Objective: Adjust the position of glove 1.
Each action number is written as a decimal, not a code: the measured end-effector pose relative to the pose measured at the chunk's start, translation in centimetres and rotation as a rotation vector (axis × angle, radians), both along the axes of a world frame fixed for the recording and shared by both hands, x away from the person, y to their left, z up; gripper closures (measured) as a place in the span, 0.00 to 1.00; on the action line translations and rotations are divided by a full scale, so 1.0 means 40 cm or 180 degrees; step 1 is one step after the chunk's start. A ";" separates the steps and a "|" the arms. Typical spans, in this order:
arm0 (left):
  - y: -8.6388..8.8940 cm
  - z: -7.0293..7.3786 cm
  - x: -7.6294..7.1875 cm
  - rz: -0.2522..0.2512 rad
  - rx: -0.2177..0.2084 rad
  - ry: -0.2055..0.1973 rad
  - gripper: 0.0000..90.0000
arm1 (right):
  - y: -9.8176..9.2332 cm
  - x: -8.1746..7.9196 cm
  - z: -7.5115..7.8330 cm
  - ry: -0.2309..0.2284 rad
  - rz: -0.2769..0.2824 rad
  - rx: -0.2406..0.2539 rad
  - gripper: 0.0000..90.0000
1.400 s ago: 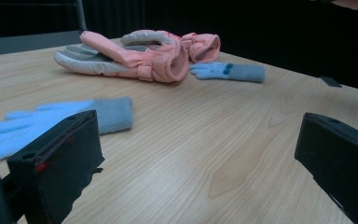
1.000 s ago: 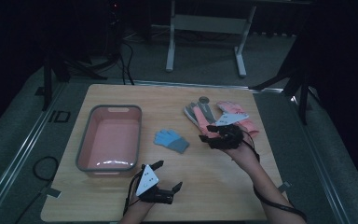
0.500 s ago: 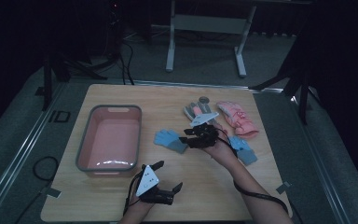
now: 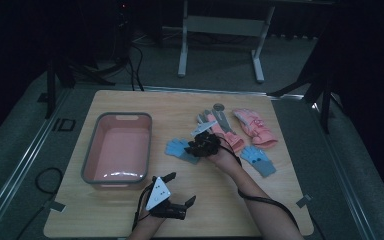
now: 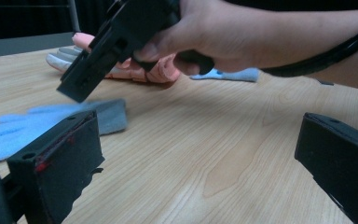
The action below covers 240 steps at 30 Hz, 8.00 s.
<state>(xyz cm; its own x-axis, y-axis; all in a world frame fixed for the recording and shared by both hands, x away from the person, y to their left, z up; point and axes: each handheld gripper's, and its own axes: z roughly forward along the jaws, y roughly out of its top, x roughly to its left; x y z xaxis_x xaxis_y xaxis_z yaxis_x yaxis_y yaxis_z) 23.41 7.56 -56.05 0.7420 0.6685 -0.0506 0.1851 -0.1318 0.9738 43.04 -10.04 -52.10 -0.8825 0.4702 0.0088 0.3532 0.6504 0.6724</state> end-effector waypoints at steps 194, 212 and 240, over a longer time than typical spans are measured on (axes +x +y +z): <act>-0.008 0.000 -0.002 -0.0048 0.0047 -0.0029 0.01 | -0.559 -0.343 0.004 -0.0130 -0.2629 0.0180 0.75; -0.005 0.000 -0.001 -0.0017 0.0003 0.0004 0.01 | -0.656 -0.314 0.025 -0.0349 -0.1298 0.0164 0.75; -0.006 0.000 0.000 -0.0031 0.0025 -0.0001 0.01 | -0.606 -0.333 0.036 -0.0337 -0.1864 0.0356 0.97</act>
<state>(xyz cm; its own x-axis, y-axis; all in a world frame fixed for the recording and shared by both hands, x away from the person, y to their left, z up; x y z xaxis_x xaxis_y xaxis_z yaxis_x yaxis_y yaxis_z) 23.40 7.31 -56.03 0.7486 0.6615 -0.0450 0.1833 -0.1413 0.9729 29.74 -34.26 -50.66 -0.4761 0.8793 0.0125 0.5587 0.2914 0.7764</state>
